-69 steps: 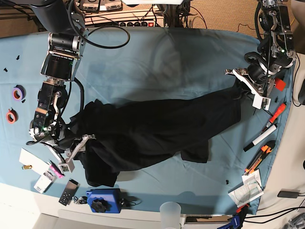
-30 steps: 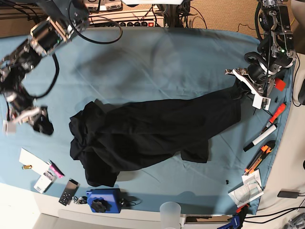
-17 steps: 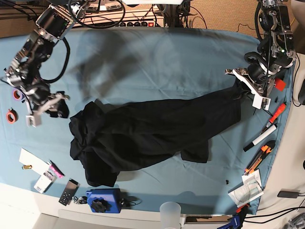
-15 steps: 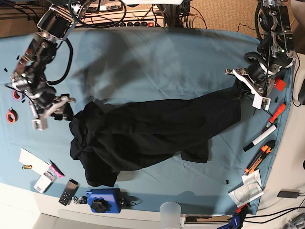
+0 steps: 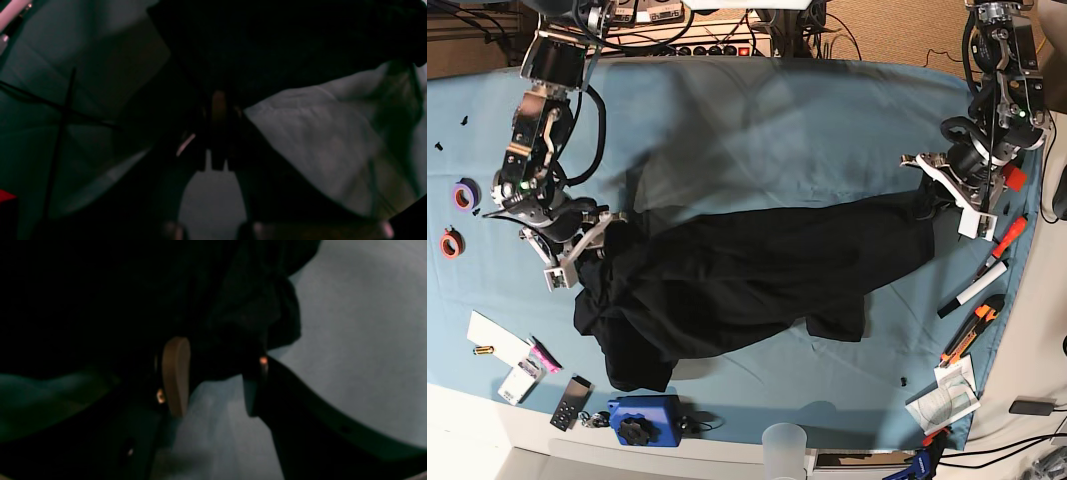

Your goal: Layout the t-shirt on the table in an organized manner, then fold the t-shirt properly

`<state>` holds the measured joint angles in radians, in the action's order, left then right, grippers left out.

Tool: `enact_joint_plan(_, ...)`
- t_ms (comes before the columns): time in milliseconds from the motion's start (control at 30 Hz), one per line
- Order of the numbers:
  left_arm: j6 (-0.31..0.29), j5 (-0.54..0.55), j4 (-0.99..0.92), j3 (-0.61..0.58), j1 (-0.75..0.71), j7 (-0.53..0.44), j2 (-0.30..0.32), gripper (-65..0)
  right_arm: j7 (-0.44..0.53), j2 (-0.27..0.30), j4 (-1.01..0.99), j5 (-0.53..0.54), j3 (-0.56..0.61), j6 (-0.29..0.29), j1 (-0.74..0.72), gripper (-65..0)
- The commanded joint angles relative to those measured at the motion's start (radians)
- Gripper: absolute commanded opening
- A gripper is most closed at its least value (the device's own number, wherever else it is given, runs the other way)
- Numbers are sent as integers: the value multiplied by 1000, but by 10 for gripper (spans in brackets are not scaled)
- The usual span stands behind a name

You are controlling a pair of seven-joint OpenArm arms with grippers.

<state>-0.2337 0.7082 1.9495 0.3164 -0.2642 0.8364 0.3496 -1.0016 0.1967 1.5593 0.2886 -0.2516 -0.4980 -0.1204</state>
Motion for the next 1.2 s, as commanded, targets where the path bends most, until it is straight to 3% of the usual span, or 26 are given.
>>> enact_joint_plan(0,-4,11,16,6,13,-25,13,-650,22,14,-10,6,-3,-1,-30,-429)
enact_joint_plan(133,-4,11,16,6,12,-25,13,-650,-6,14,-62,6,-4,-1,-69,-650)
enact_joint_plan(233,-4,11,16,6,12,-25,13,-650,-47,14,-51,21,-5,-2,-99,-650)
enact_joint_plan(433,-4,11,16,6,12,-25,13,-650,-190,14,108,161,-52,-2,-106,-650)
enact_joint_plan(567,-4,11,16,6,12,-25,13,-650,-274,14,220,287,-163,-7,-94,-650)
enact_joint_plan(833,-4,11,16,6,12,-19,13,-650,-343,14,275,522,-423,-94,30,-650)
enact_joint_plan(967,-4,11,16,6,12,27,13,-650,-369,14,275,600,-515,-113,94,-650)
enact_joint_plan(1167,3,11,16,7,9,181,13,-650,-395,14,275,720,-641,-147,154,-650)
